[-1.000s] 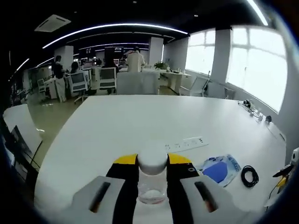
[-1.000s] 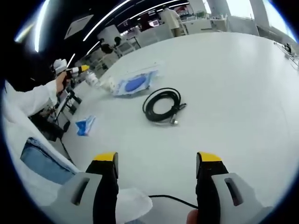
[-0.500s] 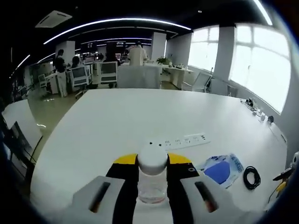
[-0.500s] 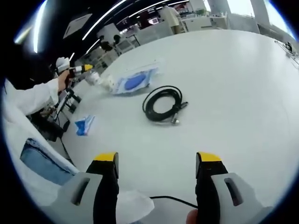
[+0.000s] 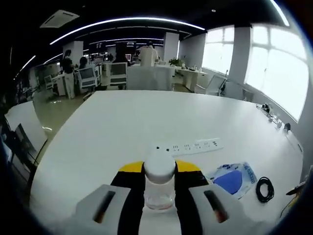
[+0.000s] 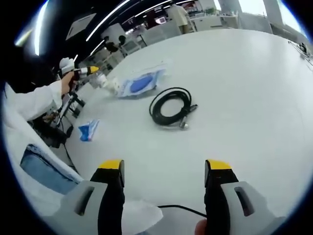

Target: Arrange the tabletop items into an orderly group along one side of the table until the central work area is clear of visible clutter.

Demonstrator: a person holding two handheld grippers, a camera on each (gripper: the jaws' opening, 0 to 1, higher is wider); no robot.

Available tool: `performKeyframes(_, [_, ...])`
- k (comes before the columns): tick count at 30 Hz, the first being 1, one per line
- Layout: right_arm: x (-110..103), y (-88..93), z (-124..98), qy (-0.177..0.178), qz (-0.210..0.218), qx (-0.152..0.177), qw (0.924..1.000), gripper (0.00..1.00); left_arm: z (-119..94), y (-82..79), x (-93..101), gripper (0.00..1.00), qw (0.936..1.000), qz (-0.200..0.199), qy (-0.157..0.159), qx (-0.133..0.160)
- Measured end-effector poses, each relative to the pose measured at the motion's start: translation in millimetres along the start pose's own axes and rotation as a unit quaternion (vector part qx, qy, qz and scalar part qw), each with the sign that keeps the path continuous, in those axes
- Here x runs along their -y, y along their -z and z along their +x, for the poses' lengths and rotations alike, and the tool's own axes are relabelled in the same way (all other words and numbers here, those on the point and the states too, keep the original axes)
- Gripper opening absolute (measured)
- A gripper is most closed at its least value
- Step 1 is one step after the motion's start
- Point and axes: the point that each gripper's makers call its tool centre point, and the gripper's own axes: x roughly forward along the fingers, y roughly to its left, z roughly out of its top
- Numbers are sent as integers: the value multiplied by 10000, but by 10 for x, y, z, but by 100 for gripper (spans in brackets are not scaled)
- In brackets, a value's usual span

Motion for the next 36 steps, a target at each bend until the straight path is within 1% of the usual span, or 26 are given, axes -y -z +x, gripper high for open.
performKeyframes(2, [6,7,4,-3,5,-4,10000,65,-2,10,19,20,10000,39,22,23])
performKeyframes(7, [7,31,11,-7,24,-17,10000,65,-28,36,12,20,10000,35,-35,23])
performKeyframes(10, [12,54,18,-4,44,-30,10000,65,-53,52,10,20,9999,73,-48,122])
performKeyframes(13, [10,66,25,-9,51,-46,10000,65,-63,47,-16,20,9998,-25,-66,184])
performKeyframes(17, [-6,74,38,-30,31,-68,10000,65,-82,52,-28,21,9996,-51,-122,256])
performKeyframes(20, [-17,76,49,-33,42,-64,10000,65,-100,56,-44,21,9987,-233,-235,393])
performKeyframes(26, [-37,102,63,-63,26,-93,9999,65,-99,58,4,21,9975,-205,-438,524])
performKeyframes(31, [-28,110,49,-45,58,-68,10000,65,-82,57,63,21,9974,-41,-456,564])
performKeyframes(36, [-9,135,36,-25,83,-68,9999,65,-94,71,77,21,9970,4,-451,625])
